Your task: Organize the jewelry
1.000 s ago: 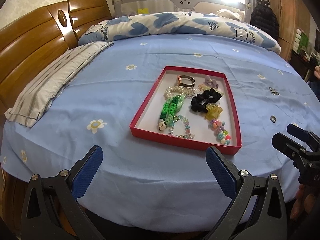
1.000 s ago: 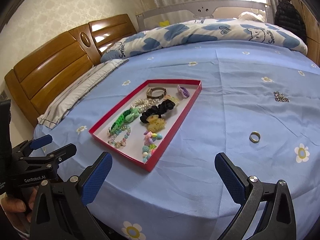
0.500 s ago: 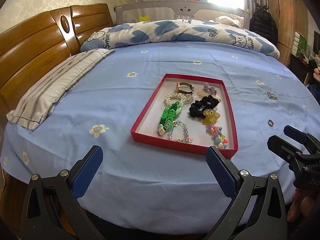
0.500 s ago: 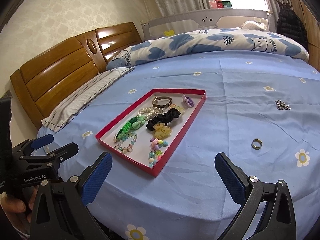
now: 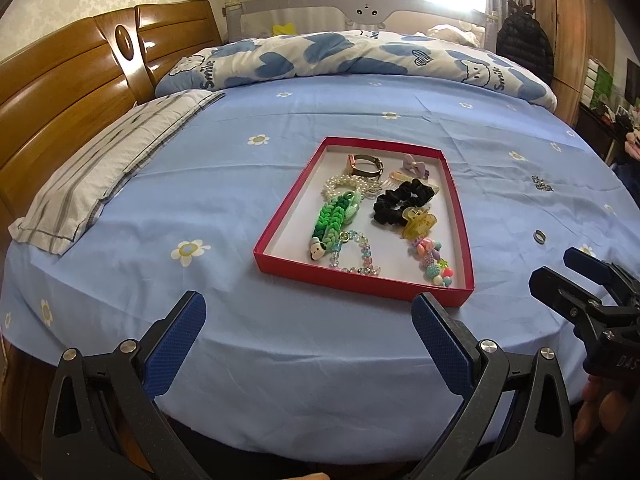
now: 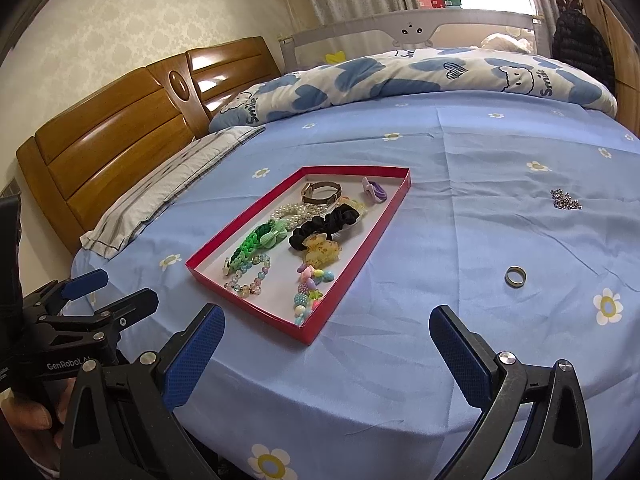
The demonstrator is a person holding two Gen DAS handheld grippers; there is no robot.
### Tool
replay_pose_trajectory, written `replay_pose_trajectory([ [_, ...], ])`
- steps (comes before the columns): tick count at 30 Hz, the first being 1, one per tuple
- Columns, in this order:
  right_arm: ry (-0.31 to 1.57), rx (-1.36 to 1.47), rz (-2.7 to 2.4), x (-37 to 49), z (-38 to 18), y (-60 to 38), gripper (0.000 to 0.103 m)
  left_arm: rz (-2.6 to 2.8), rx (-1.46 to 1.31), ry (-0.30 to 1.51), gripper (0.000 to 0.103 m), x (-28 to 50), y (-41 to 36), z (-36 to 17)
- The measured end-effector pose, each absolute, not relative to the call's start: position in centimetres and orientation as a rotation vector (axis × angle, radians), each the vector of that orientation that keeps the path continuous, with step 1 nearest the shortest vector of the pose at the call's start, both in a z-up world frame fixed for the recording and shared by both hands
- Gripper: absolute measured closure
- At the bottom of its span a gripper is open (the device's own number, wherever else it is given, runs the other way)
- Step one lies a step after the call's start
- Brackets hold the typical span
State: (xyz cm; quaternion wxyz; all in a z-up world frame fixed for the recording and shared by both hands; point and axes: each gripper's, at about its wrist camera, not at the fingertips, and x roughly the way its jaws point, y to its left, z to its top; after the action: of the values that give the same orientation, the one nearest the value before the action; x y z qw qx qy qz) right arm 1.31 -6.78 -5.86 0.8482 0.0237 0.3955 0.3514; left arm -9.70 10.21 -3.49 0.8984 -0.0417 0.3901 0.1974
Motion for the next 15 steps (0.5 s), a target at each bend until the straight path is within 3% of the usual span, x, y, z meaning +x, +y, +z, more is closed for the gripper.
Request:
replay_pose_trajectory([
  [15,0.835,0.050,0.741,1.22,-5.92,-6.74,0.000,0.399,-0.091,0.814,0.000,-9.63,9.95,-3.68],
])
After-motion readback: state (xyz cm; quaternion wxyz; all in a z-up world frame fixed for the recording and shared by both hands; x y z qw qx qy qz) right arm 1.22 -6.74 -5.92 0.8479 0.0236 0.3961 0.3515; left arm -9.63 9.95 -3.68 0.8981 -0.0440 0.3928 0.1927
